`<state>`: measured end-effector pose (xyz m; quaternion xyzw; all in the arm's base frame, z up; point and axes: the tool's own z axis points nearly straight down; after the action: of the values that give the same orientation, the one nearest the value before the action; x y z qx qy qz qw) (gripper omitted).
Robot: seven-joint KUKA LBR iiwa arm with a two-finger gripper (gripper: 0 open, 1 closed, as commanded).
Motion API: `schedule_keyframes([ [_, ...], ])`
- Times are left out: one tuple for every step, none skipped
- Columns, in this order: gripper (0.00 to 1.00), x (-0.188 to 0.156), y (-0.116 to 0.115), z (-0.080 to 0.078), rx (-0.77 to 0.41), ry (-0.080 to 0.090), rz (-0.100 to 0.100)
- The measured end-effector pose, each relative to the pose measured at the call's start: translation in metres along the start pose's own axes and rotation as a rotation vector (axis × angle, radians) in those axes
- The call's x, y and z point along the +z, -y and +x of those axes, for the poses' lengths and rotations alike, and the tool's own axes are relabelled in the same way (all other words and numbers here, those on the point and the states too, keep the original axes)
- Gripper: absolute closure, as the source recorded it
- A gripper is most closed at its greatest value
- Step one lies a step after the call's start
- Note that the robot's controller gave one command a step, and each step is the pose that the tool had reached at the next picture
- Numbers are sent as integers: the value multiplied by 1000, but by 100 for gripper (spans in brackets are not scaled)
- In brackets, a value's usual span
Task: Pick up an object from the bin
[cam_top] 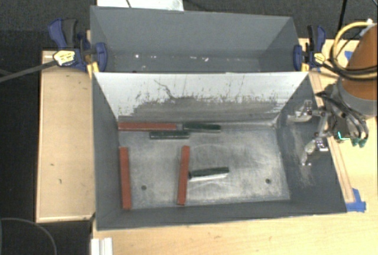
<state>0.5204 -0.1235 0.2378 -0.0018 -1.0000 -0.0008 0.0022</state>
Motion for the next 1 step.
schedule_keyframes([
  [0, -4, 0, -2, -4, 8, 2],
])
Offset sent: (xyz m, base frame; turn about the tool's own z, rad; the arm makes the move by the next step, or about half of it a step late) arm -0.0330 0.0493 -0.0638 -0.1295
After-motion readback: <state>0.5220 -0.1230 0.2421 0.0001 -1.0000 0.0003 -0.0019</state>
